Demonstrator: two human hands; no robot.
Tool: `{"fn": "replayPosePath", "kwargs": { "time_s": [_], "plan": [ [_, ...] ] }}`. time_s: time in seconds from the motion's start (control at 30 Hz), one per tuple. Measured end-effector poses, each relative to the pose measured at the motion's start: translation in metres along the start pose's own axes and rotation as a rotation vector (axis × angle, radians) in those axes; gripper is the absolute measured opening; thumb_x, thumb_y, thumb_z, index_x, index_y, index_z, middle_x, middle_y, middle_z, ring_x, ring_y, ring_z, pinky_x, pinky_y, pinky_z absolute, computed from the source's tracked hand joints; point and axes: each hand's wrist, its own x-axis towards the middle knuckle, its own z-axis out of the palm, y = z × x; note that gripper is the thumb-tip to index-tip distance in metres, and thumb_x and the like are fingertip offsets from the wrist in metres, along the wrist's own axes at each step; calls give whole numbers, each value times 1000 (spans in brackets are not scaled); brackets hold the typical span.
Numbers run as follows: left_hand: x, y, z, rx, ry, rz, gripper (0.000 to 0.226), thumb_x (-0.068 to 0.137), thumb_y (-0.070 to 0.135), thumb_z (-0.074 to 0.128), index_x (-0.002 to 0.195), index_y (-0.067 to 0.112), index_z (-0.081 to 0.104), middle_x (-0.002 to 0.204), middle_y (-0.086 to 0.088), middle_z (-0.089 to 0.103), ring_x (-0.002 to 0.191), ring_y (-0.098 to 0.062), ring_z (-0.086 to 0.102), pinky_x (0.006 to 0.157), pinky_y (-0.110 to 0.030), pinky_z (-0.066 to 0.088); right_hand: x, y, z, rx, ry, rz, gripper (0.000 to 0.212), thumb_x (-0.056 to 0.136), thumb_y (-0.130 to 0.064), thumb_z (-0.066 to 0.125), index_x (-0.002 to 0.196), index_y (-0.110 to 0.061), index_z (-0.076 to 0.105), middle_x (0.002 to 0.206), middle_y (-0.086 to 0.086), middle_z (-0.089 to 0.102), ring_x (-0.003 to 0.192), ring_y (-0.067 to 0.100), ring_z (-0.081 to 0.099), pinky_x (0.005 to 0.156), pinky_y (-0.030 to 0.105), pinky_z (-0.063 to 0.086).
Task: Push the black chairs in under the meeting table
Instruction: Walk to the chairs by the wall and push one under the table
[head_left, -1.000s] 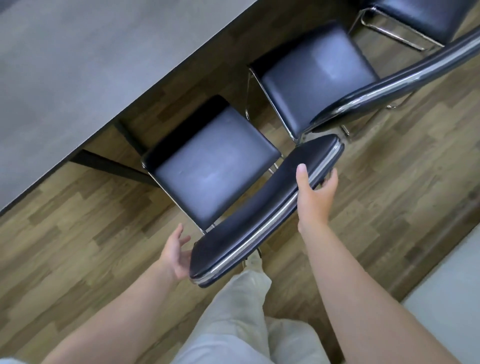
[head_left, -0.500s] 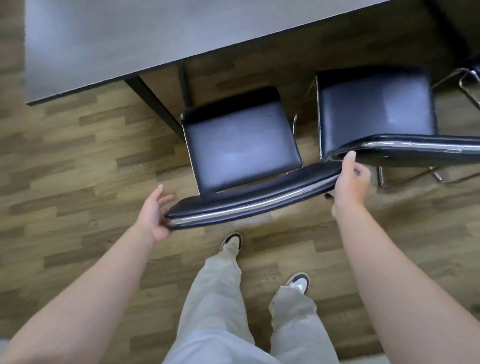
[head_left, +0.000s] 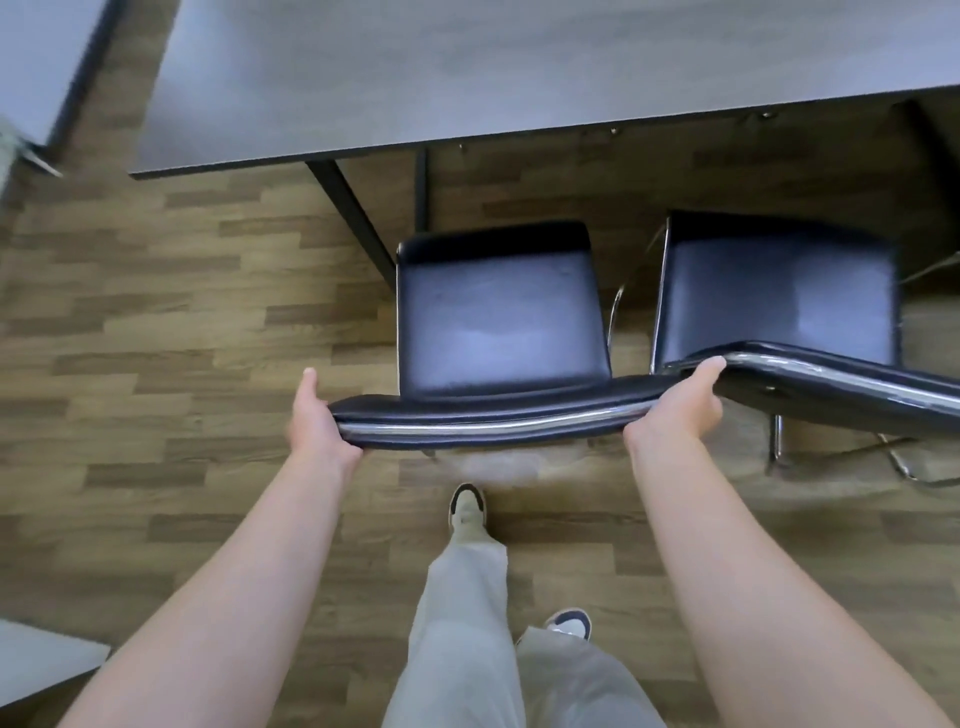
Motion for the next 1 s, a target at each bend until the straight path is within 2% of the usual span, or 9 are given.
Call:
{"fn": "replayPosePath", "kwargs": {
  "time_s": [0.07,0.17,0.27,0.33,0.4,0.57,0.67,0.77,1.0],
  "plan": [
    [5,3,2,-25,11,11,76,83,57,80,138,11,57,116,-13,74,88,-33,76,49,-42,60,0,0,10,-17,40,-38,36,95,-62,59,103,-27,58,96,-14,57,112,25,61,103,44,52],
    [9,10,9,-30,20,41,77,77,57,87,133,11,60,113,-9,75,86,-31,78,60,-42,64,2,1,20,-57,72,-77,34,93,-62,62,91,-27,62,90,-14,60,98,21,62,90,37,55],
    [16,27,22,-20,17,60,75,72,61,89,124,15,59,115,-8,75,89,-30,78,68,-44,65,3,1,40,-84,57,-92,37,95,-61,59,101,-25,64,93,-12,63,88,16,59,80,31,50],
    [22,41,34,-27,5,78,79,73,66,86,126,15,57,118,-8,73,92,-30,77,64,-42,63,3,-1,56,-92,39,-85,41,96,-62,56,110,-24,63,94,-12,62,81,13,57,74,29,48],
    [28,53,51,-38,-10,85,84,76,71,80,134,15,55,120,-6,71,94,-29,75,58,-39,60,7,-4,74,-109,29,-92,45,96,-65,54,107,-22,63,89,-10,60,73,14,53,67,29,44],
    [47,75,90,-75,1,83,89,80,77,71,145,20,48,124,-6,63,96,-31,70,67,-47,61,12,-18,115,-130,34,-73,47,94,-73,49,83,-28,56,89,-10,59,83,15,59,71,30,48],
    [64,86,114,-123,22,66,99,71,82,73,146,22,49,133,-5,62,106,-37,69,92,-59,61,14,-35,147,-118,38,-35,53,95,-74,48,99,-22,52,85,-10,51,77,14,54,70,32,47],
    [79,94,138,-146,31,50,107,63,85,72,150,26,48,140,-2,59,119,-38,64,104,-61,53,22,-45,173,-147,33,-59,53,97,-71,47,103,-19,47,81,-6,48,72,14,50,79,35,50],
    [105,126,204,-126,58,86,97,81,82,64,153,20,45,140,0,56,120,-34,61,108,-55,51,42,-74,245,-71,17,-70,63,97,-70,50,132,-18,56,87,-9,47,95,20,51,81,36,45]
  ]
}}
